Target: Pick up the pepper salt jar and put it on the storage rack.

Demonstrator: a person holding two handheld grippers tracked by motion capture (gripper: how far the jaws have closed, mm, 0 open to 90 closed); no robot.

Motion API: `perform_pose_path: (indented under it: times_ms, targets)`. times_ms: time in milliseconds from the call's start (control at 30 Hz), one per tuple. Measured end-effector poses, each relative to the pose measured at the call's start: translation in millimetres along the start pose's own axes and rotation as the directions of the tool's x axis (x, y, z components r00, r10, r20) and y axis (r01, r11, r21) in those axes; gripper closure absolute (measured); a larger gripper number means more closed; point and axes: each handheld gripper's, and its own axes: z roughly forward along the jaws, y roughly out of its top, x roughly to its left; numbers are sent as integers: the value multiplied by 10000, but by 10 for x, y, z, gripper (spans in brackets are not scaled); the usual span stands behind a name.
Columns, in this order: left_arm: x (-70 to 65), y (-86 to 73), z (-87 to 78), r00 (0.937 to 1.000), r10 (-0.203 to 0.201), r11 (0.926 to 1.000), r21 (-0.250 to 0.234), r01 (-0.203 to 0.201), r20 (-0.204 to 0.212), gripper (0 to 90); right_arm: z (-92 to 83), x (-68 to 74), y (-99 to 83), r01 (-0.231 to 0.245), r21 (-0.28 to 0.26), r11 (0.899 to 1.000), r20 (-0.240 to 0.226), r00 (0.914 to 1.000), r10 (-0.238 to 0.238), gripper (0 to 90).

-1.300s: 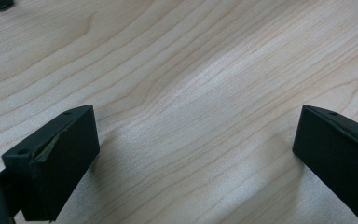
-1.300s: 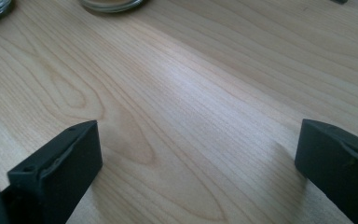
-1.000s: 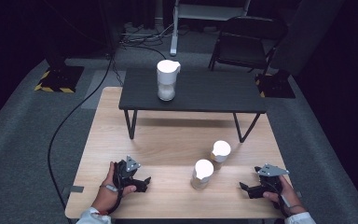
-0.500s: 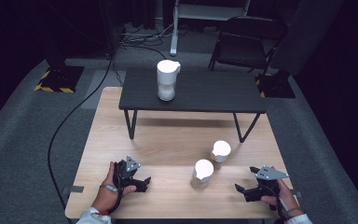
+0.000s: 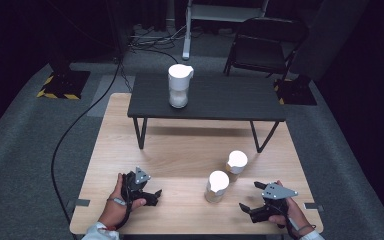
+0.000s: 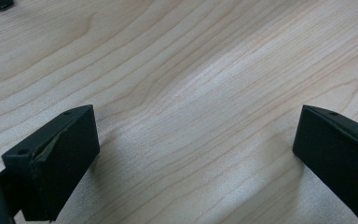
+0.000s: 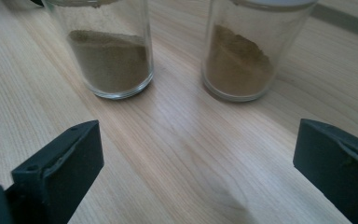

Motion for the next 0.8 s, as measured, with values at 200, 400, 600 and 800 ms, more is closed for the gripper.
perform_pose_path:
  times_ms: [200, 400, 600, 800]
  targets:
    - [1, 0, 0, 10000, 2, 10000, 0, -2, 4, 0, 49, 31, 19, 62, -87, 9999, -120, 9999, -63, 13]
    - [0, 0, 0, 10000, 0, 10000, 2, 0, -1, 0, 131, 63, 44, 223, -159, 9996, -328, 9992, -228, 14]
    - [0, 0, 0, 10000, 0, 10000, 1, 0, -1, 0, 225, 150, 96, 484, -182, 9987, -515, 9975, -493, 14]
    - [0, 0, 0, 10000, -1, 10000, 0, 1, 0, 0, 288, 202, 129, 342, -384, 9987, -708, 9968, -369, 14]
